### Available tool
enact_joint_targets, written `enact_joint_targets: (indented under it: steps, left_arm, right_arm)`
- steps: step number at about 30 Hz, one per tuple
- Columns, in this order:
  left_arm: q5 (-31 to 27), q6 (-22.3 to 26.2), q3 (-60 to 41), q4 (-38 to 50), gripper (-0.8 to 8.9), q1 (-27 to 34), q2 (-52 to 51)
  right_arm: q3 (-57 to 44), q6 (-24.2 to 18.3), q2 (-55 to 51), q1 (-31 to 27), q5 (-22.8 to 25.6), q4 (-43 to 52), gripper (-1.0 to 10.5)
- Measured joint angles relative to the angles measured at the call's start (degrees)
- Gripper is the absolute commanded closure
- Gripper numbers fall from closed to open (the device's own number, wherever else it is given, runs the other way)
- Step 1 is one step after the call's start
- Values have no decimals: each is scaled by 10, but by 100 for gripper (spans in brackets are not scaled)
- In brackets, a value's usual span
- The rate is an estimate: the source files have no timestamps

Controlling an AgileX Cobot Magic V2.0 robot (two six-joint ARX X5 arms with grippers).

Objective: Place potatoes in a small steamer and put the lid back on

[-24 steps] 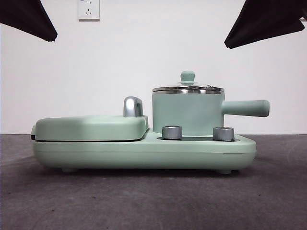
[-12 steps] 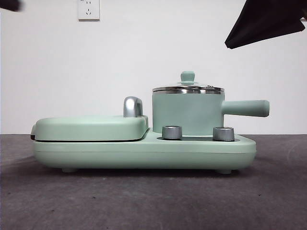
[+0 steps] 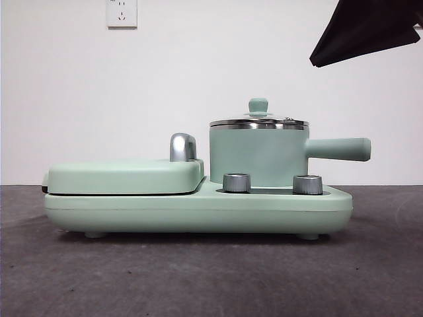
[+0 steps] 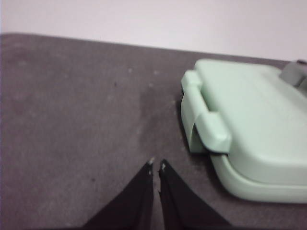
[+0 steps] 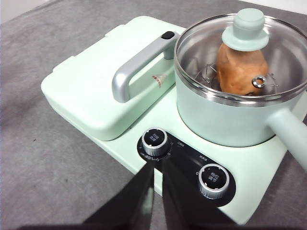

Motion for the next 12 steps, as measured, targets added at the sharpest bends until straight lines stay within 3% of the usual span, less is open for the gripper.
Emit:
enact_joint_targets:
  steps: [4,12]
  left_arm:
    - [1,-9,-23,44,794,0,-18]
    - [1,-20,-23,44,794,0,-19]
  right_arm:
    - [0,0,-1,0,0,1,922]
    - [0,0,-1,0,3,17,922]
